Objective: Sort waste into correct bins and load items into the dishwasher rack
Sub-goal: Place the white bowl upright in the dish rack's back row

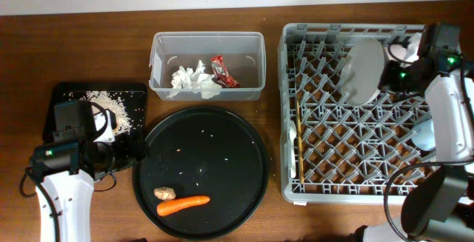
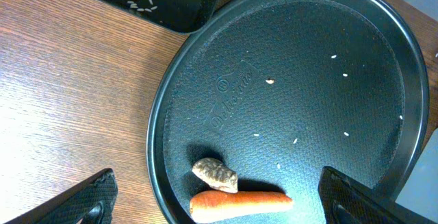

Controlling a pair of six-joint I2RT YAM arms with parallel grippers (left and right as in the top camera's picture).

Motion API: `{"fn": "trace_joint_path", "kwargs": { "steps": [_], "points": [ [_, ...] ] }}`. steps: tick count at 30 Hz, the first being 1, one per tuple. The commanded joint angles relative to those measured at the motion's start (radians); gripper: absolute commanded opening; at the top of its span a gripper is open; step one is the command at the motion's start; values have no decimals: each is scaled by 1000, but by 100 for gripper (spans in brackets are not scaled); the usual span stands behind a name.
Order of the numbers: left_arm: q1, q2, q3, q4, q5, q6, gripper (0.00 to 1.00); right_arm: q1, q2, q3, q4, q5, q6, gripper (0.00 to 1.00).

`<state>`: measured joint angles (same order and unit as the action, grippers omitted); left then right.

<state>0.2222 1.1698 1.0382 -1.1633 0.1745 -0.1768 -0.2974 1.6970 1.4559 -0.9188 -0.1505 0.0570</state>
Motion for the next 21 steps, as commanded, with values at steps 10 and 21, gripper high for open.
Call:
{"fn": "trace_joint_path", "kwargs": {
  "steps": [10,21],
  "points": [
    [5,-13,10,-2,0,6,93,19,-15,11,-76,-335,-259,4],
    [-44,-13,7,-153,100,-63,99,110,-219,74,-474,-286,-197,53]
  ]
}}
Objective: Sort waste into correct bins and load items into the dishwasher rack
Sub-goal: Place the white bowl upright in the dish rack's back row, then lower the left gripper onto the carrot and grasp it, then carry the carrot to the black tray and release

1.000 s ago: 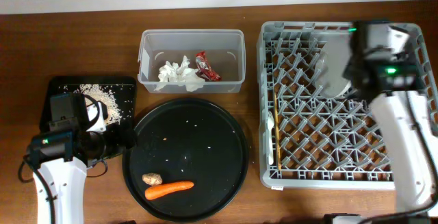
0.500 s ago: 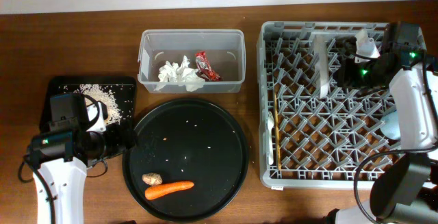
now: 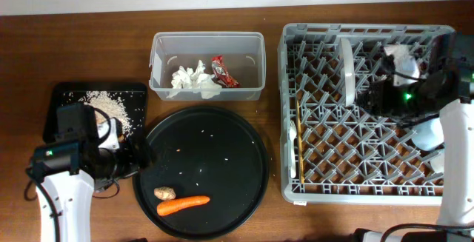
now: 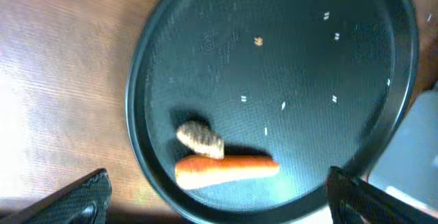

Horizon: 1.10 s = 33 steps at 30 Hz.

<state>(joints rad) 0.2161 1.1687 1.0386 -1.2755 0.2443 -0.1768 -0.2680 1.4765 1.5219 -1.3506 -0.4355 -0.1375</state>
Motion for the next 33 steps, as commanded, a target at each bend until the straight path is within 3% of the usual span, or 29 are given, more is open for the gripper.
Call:
{"fn": "trace_joint_path", "kwargs": {
  "steps": [1,3,7,12,16,18,21,24,27,33],
  "points": [
    [-65,-11,-4,-55,45,-151,99,130,2,8,-54,51,28,54],
    [-124,-11,-51,-49,124,-280,99,245,2,8,-60,159,99,56],
    [-246,-12,-182,-27,138,-577,99,387,2,8,-48,264,173,58],
    [-422,-11,-408,235,180,-848,99,407,2,3,-48,264,174,58],
    [-463,-11,-542,481,61,-987,99,407,2,3,-48,264,173,58],
    [-463,-11,-566,524,-2,-1003,99,407,2,3,-48,264,173,58],
    [-463,-11,-567,544,-227,-1008,99,407,2,3,-48,264,173,58],
    [-463,-11,-566,592,-317,-1007,77,407,2,3,-50,264,173,58],
    [-463,-11,-566,605,-315,-996,45,407,2,3,-48,264,173,58],
    [-463,-11,-566,602,-312,-996,31,407,2,3,-48,264,177,58]
  ]
}}
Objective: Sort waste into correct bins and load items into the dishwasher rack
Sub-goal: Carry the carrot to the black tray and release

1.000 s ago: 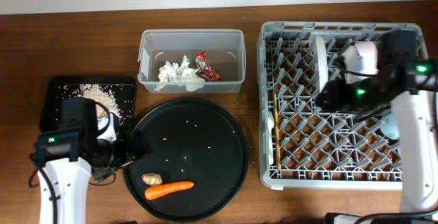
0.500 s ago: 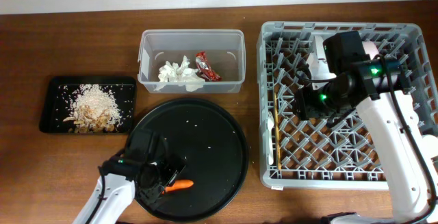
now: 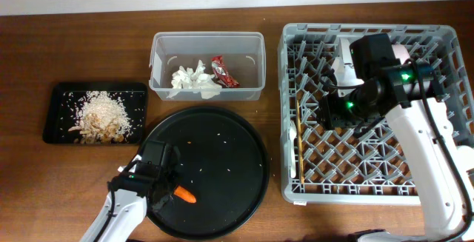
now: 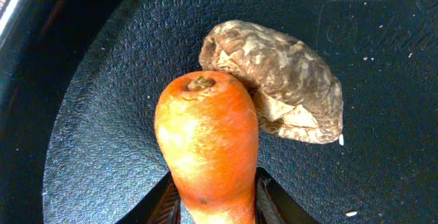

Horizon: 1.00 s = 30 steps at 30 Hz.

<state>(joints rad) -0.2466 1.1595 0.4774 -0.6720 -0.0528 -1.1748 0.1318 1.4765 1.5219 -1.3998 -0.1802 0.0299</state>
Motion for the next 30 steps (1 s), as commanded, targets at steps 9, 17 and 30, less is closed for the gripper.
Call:
{"fn": "trace_joint_path", "kwargs": {
  "steps": [9,17,30],
  "points": [
    [0,-21,109,-150,11,192,6,7,2,3,1,10,9,58],
    [195,-66,415,-106,-179,455,1,5,2,3,1,17,9,58],
    [696,423,415,489,-162,496,5,5,2,3,1,17,9,57]
  ]
}}
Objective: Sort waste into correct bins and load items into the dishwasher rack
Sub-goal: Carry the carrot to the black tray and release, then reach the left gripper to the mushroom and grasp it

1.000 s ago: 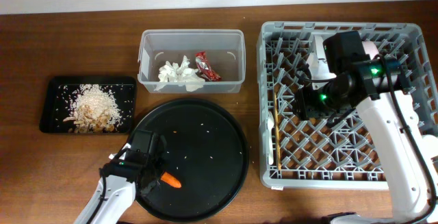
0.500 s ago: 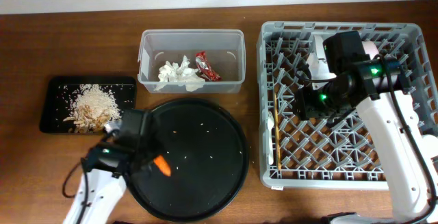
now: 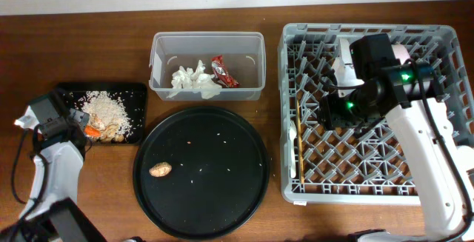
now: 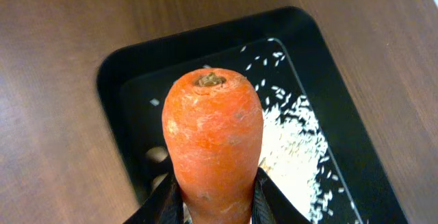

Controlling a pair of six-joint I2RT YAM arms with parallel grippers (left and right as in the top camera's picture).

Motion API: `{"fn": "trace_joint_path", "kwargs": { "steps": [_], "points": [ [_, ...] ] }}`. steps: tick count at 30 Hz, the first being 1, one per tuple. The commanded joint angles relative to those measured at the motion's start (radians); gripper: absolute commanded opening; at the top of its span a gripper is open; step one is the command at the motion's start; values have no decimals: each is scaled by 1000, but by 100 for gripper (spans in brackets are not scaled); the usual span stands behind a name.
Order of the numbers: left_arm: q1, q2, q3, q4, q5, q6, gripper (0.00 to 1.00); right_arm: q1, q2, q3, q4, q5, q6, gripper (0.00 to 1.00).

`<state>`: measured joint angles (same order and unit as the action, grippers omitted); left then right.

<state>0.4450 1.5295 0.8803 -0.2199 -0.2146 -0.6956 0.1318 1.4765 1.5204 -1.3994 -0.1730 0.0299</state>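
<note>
My left gripper point(image 4: 213, 198) is shut on an orange carrot point(image 4: 212, 138), its cut end pointing away from the camera. It holds the carrot over the black rectangular food tray point(image 4: 123, 80), which holds rice point(image 4: 294, 148). Overhead, the left gripper point(image 3: 89, 132) is at that tray's point(image 3: 67, 90) front edge. A brown lump point(image 3: 159, 170) lies on the round black pan point(image 3: 244, 197). My right gripper point(image 3: 339, 110) hangs over the grey dishwasher rack point(image 3: 289, 190); its jaws are not visible.
A clear bin point(image 3: 159, 42) behind the pan holds crumpled tissue point(image 3: 194, 81) and a red wrapper point(image 3: 224, 72). The rack holds an upright white plate point(image 3: 345, 55), a thin stick point(image 3: 298, 120) and a white spoon point(image 3: 292, 149) along its left side.
The left gripper held the carrot on the round pan beside the brown lump; now it holds the carrot over the black tray at the far left. The right arm has not moved.
The left gripper stood open by the black tray, carrot and lump on the pan, while the right arm held a tilted plate at the rack's back. Then the plate stood upright. Then the left gripper was shut on the carrot, now carried to the tray.
</note>
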Motion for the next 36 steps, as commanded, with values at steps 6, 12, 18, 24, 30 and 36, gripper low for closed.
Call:
{"fn": "trace_joint_path", "kwargs": {
  "steps": [6,12,18,24,30,36],
  "points": [
    [4,54,14,42,25,63,54,5,2,5,1,10,9,57],
    [-1,-173,46,-120,312,148,67,6,2,5,1,10,9,57],
    [-267,-226,26,-657,455,230,80,5,2,5,1,10,9,57],
    [-482,-220,-116,-668,325,180,86,6,2,5,0,10,9,57],
    [-489,-220,-240,-494,306,174,86,5,2,5,0,10,9,57],
    [-489,-216,-304,-392,296,173,85,5,2,5,0,10,9,57]
  ]
}}
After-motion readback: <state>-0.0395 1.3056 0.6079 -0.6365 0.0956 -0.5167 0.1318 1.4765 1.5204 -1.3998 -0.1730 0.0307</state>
